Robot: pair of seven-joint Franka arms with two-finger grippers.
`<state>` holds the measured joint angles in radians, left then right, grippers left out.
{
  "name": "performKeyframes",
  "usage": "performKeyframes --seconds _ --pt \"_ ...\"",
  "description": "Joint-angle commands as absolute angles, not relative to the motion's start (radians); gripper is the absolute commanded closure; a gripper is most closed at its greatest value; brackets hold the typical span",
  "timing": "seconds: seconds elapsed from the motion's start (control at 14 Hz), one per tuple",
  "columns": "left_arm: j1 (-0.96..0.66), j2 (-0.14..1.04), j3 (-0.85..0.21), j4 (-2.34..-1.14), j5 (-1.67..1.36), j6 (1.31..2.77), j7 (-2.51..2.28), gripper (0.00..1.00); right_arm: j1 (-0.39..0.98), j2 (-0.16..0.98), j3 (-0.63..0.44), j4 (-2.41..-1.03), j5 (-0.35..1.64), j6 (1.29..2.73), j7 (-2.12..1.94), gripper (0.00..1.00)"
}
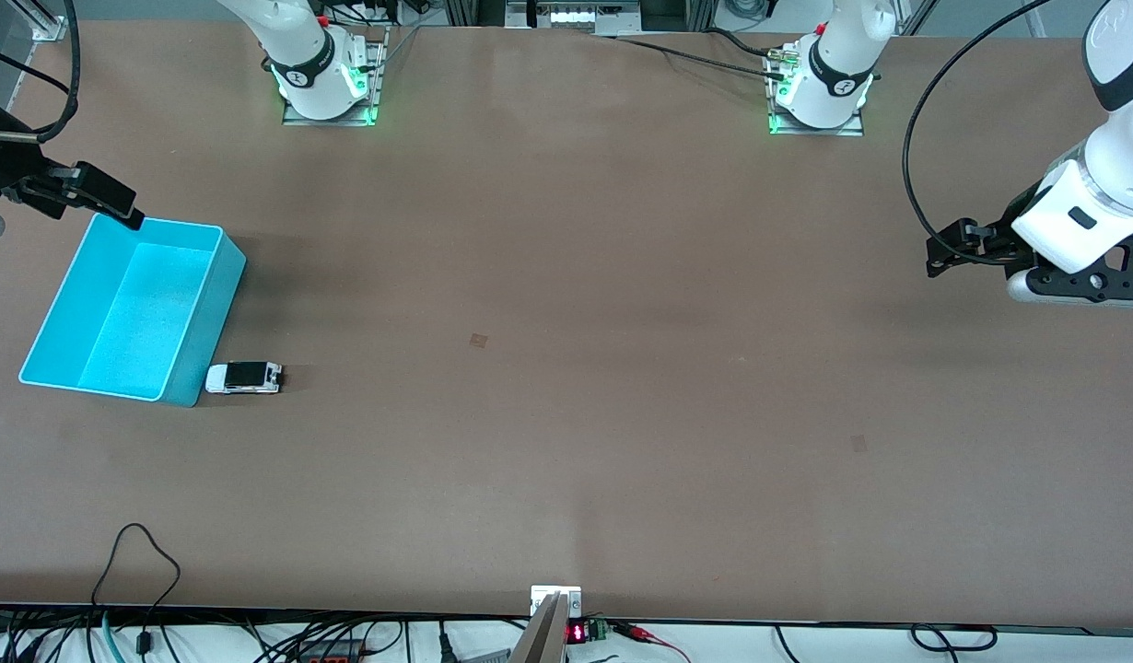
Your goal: Wind and store white jeep toy
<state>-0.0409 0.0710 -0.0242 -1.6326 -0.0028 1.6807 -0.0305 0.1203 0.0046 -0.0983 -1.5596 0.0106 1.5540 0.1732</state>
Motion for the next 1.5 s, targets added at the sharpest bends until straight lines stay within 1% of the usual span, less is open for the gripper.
performKeyframes --seconds 0.0,0.5,0.64,0.93,1.21,1.43 --pt "-0.054 0.023 -0.009 -1.678 -0.009 1.694 -0.032 0.0 0.117 0.008 -0.098 -1.546 0.023 1.554 0.183 0.0" --pt "-0.051 0.035 -0.011 -1.654 0.023 1.69 -0.028 0.0 0.124 0.025 -0.095 -1.546 0.026 1.555 0.181 0.0" --pt "-0.049 0.031 -0.018 -1.643 0.018 1.645 -0.029 0.0 0.126 0.04 -0.094 -1.548 0.026 1.551 0.137 0.0" --pt "-0.049 0.031 -0.026 -1.628 0.015 1.626 -0.038 0.0 0.127 0.075 -0.092 -1.554 0.034 1.551 -0.099 0.0" --pt "-0.051 0.031 -0.028 -1.614 0.02 1.605 -0.04 0.0 0.115 0.169 -0.097 -1.568 0.034 1.563 -0.424 0.0" --pt "-0.051 0.031 -0.028 -1.611 0.021 1.603 -0.032 0.0 0.1 0.245 -0.098 -1.585 0.02 1.621 -0.68 0.0"
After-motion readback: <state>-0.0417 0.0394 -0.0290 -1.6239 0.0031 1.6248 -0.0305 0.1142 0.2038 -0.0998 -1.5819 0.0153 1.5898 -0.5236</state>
